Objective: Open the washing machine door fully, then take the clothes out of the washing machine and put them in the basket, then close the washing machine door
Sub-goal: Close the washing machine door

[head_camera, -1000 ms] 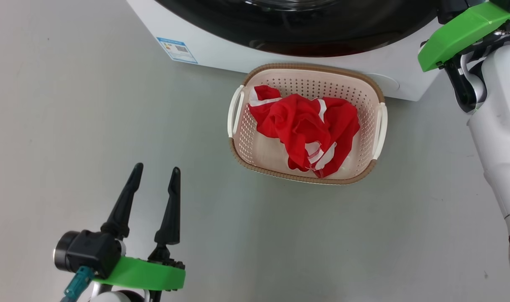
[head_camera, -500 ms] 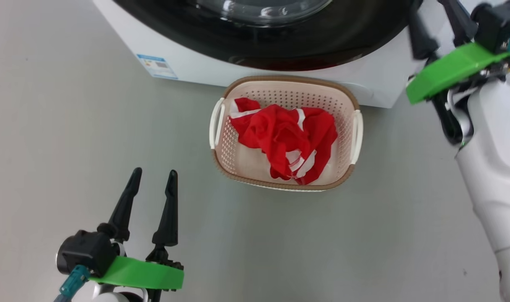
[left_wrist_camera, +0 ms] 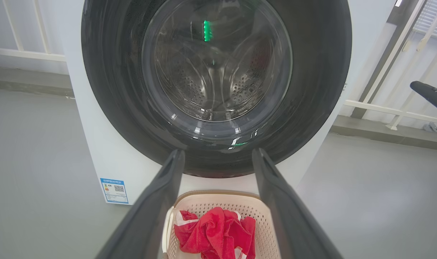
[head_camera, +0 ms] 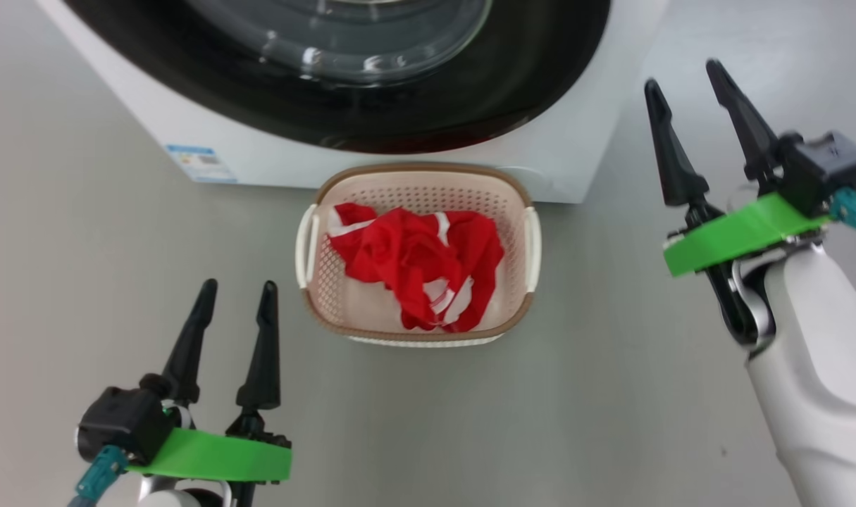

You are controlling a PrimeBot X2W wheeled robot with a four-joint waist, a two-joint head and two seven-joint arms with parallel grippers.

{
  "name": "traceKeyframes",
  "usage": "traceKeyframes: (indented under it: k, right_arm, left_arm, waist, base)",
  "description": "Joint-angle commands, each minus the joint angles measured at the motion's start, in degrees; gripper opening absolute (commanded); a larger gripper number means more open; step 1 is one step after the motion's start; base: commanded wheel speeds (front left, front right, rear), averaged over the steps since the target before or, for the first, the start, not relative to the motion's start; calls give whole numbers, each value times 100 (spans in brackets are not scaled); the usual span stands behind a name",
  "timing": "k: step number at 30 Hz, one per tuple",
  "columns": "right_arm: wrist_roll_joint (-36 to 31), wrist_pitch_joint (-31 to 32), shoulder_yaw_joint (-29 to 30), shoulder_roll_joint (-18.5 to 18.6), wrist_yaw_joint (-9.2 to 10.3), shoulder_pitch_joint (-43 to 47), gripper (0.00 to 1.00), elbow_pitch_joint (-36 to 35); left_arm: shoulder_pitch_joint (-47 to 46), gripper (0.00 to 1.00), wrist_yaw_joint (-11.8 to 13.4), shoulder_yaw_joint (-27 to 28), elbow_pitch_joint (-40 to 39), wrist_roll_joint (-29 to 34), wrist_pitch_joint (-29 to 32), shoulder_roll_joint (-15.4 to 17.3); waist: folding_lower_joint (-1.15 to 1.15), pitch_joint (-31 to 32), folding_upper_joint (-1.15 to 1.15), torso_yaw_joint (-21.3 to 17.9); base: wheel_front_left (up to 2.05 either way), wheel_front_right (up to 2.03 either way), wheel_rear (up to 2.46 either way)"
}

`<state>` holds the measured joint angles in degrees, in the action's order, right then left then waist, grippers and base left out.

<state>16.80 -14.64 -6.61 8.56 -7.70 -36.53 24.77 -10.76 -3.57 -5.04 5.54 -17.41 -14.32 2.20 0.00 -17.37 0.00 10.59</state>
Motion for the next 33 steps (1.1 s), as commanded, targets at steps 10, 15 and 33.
traceKeyframes:
  k: [10,15,33]
  right_arm:
    - [-87,-36,329,-105,21,1049,100,-595]
    - [-117,-36,537,-196,21,1625,100,-823]
    - [-254,-36,938,-257,21,3030,100,-1522]
  left_arm:
    - [115,100,-167,539,16,18,-68,68]
    - [253,100,-246,686,146,73,-68,68]
    - [1062,100,-336,886,110,282,-68,142]
  waist:
    - [0,560,0,-751]
    - [0,880,0,-973]
    - [0,1787,0,-1186]
  base:
    - [0,0,0]
    - [0,0,0]
    - [0,0,0]
